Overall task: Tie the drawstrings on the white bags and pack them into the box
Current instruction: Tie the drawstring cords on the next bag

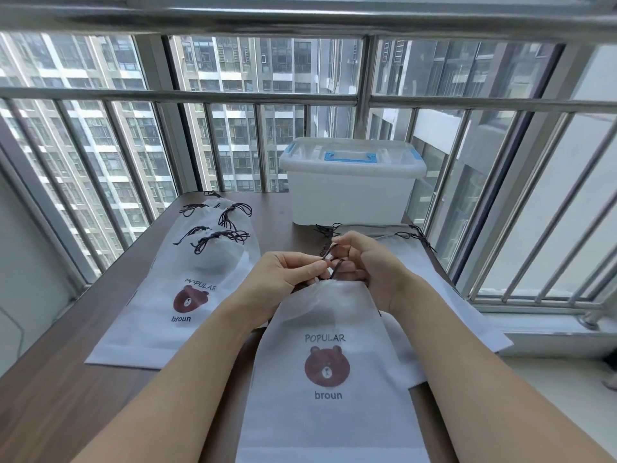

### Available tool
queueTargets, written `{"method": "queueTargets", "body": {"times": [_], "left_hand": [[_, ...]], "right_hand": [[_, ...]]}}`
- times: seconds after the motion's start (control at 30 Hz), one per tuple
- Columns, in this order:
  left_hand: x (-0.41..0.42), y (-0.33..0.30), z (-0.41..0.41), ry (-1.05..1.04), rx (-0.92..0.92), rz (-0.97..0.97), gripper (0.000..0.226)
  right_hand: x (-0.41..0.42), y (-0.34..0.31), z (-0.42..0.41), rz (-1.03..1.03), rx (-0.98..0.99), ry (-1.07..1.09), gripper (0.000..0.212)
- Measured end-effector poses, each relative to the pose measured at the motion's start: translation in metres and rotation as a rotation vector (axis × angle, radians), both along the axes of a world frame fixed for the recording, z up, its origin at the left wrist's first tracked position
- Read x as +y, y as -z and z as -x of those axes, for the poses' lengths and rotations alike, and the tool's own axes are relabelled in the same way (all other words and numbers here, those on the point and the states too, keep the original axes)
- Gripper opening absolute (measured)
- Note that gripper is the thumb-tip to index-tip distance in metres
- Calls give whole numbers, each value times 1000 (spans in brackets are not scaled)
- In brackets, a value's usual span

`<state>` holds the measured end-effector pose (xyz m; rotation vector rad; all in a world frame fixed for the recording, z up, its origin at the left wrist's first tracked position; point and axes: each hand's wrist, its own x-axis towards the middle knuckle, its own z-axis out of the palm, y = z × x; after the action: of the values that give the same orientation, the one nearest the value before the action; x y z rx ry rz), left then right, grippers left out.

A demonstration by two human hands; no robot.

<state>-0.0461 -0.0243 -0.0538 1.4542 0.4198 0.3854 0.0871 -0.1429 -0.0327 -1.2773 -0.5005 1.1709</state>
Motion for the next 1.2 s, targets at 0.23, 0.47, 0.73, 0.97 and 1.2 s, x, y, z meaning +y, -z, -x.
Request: {"method": "queueTargets", "body": {"times": [0.23,0.47,0.73,0.97,1.2], "left_hand": [[-2,-1,-1,-6,-51,29,16],[-2,-3,-1,-67,-15,39,14],[-3,-1,-2,-97,-29,28,13],[-3,2,-5,-119,-66,-41,9],[-4,3,-5,-58,-50,-46,12]], "right_hand": [[4,1,3,-32,139,107,36],[9,5,5,-47,138,129,30],[5,-2,13,-62,15,157,29],[13,2,8,-92,-336,330,22],[10,-1,14,-313,-359,188,15]]}}
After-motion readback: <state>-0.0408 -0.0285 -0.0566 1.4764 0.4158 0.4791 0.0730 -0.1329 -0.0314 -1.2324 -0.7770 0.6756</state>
